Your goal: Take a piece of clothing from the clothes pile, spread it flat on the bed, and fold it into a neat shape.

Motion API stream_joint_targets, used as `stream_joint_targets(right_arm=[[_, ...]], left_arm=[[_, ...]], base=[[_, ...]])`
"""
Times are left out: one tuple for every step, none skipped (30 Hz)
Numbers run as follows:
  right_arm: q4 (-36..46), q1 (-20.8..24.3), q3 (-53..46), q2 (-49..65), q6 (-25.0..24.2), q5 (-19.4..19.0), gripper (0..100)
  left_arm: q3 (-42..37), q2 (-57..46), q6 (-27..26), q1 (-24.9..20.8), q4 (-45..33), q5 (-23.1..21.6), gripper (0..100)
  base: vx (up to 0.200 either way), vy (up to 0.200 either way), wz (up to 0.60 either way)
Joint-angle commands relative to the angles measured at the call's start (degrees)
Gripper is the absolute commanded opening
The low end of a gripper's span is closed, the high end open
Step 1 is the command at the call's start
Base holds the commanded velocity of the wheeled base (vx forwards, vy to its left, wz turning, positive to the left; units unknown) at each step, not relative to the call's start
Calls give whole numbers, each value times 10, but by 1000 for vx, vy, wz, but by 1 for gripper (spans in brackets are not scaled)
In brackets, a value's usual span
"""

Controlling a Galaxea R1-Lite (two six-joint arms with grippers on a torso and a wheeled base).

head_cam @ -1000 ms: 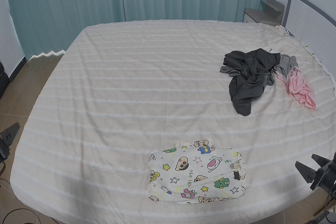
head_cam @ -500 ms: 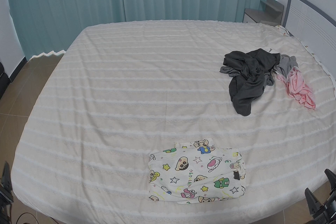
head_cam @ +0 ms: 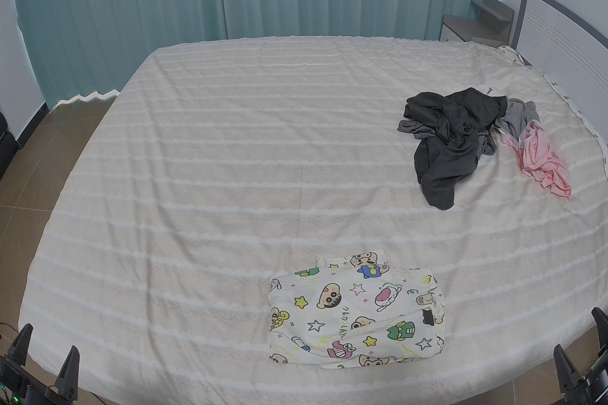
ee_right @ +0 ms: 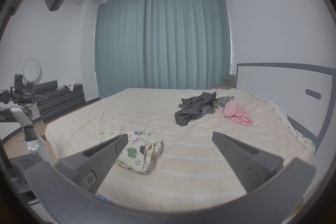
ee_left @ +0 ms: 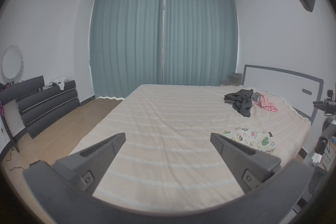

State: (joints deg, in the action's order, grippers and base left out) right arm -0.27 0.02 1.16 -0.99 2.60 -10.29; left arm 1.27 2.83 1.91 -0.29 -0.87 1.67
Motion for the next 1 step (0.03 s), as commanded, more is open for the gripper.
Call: stream_joint_targets(right_arm=[[1, 0, 0, 9, -3, -1, 100]], left_arm=[[-8, -28, 1, 3, -1, -2, 100]], base=[[0, 0, 0]])
